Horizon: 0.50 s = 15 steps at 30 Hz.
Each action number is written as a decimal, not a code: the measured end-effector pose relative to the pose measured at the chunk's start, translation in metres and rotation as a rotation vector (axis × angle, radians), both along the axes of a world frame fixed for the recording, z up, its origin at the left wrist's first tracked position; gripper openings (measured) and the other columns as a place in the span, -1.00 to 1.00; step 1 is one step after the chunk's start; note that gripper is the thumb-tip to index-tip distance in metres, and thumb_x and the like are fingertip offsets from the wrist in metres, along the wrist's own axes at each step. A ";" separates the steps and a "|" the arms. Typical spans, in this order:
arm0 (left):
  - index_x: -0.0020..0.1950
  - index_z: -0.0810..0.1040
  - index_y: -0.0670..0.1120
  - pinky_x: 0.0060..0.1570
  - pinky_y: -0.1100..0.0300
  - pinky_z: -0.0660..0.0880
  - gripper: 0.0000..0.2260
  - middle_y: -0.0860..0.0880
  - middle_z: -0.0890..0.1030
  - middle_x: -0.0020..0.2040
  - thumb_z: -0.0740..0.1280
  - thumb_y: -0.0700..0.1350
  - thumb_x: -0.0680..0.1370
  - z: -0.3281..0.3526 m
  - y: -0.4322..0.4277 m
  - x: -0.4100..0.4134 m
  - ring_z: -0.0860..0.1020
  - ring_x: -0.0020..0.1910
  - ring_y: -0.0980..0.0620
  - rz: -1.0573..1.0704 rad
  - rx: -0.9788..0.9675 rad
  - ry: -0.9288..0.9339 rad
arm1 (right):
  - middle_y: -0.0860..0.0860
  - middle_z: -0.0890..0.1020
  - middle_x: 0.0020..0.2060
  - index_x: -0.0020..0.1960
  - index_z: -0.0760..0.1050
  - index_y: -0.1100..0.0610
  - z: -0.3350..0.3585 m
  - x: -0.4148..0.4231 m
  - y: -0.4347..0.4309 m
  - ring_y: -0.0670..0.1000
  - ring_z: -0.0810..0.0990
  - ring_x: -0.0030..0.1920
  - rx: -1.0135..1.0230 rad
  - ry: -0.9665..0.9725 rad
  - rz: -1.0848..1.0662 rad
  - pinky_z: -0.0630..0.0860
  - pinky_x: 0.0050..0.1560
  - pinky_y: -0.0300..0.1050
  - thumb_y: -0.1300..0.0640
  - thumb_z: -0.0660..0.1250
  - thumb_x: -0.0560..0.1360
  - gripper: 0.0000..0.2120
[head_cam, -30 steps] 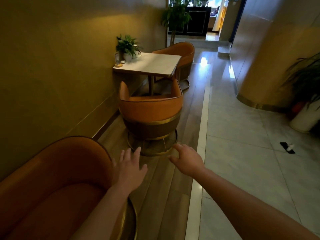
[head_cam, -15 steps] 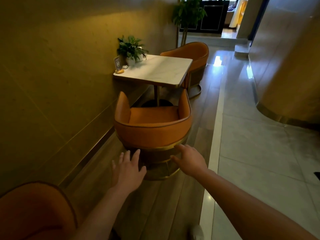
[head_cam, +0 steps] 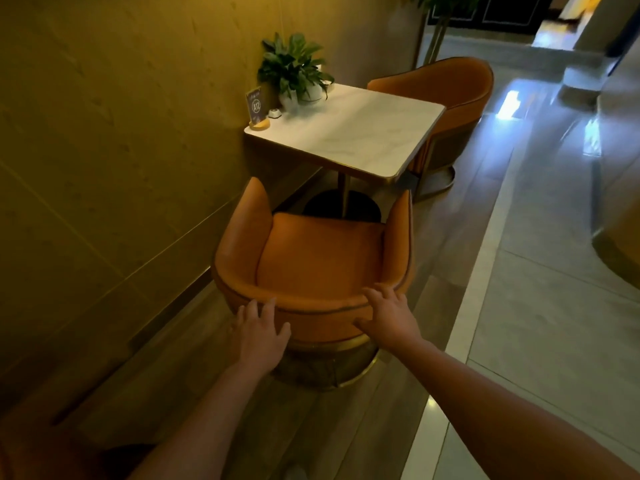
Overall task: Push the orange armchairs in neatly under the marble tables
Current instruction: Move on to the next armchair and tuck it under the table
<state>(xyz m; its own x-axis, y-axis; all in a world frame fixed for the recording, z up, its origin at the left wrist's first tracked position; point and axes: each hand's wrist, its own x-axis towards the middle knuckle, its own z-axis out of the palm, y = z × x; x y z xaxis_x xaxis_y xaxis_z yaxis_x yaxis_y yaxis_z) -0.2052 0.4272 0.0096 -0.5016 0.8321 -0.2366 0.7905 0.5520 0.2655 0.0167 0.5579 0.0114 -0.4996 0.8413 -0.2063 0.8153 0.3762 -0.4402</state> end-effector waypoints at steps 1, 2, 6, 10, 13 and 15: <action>0.60 0.05 0.02 0.49 -0.20 0.14 -0.40 -0.16 0.10 0.60 0.12 0.21 0.64 -0.005 0.013 -0.005 0.06 0.57 -0.22 0.002 -0.021 0.009 | 0.01 0.17 0.54 0.53 0.20 -0.09 -0.004 -0.003 0.013 0.19 0.09 0.52 0.003 -0.032 0.019 0.25 0.46 0.17 -0.17 0.37 0.49 -0.32; 0.61 0.03 0.03 0.49 -0.21 0.12 -0.39 -0.17 0.08 0.60 0.10 0.23 0.64 -0.009 0.025 -0.010 0.03 0.58 -0.22 -0.007 -0.039 0.021 | 0.01 0.16 0.54 0.53 0.19 -0.10 -0.009 -0.007 0.025 0.19 0.06 0.53 0.019 -0.074 0.045 0.23 0.47 0.18 -0.20 0.36 0.48 -0.31; 0.61 0.01 0.08 0.52 -0.24 0.01 -0.39 -0.13 0.04 0.62 0.01 0.30 0.62 -0.026 0.070 -0.031 -0.04 0.59 -0.19 -0.059 -0.083 0.067 | 0.03 0.17 0.55 0.52 0.18 -0.15 -0.026 -0.029 0.062 0.20 0.05 0.54 0.082 -0.173 0.142 0.09 0.51 0.22 -0.46 0.16 0.43 -0.25; 0.61 0.05 0.07 0.52 -0.22 -0.02 -0.39 -0.10 0.13 0.61 -0.06 0.32 0.62 -0.036 0.102 -0.044 0.02 0.59 -0.16 -0.075 -0.144 0.075 | 0.01 0.25 0.52 0.50 0.23 -0.14 -0.037 -0.051 0.082 0.15 0.11 0.52 0.022 -0.168 0.136 0.09 0.52 0.17 -0.50 0.08 0.43 -0.25; 0.59 0.14 0.06 0.51 -0.24 0.03 -0.40 -0.10 0.24 0.56 -0.06 0.32 0.61 -0.047 0.114 -0.049 0.11 0.57 -0.15 -0.065 -0.175 0.046 | 0.00 0.34 0.46 0.49 0.28 -0.11 -0.048 -0.057 0.086 0.12 0.21 0.47 -0.045 -0.174 0.137 0.16 0.49 0.11 -0.49 0.08 0.44 -0.26; 0.57 0.17 0.07 0.49 -0.26 0.05 -0.40 -0.10 0.27 0.55 -0.06 0.33 0.61 -0.058 0.114 -0.050 0.13 0.56 -0.14 -0.021 -0.201 0.001 | 0.00 0.41 0.39 0.46 0.33 -0.09 -0.062 -0.053 0.087 0.11 0.30 0.41 -0.102 -0.193 0.148 0.24 0.42 0.06 -0.55 0.02 0.38 -0.18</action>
<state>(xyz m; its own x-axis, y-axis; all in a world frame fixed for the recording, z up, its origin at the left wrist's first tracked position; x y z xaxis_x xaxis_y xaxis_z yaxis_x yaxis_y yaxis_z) -0.2555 0.5415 -0.0484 -0.4847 0.7788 -0.3981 0.8028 0.5768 0.1510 -0.0362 0.6450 -0.0505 -0.5591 0.7320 -0.3894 0.8270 0.4595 -0.3239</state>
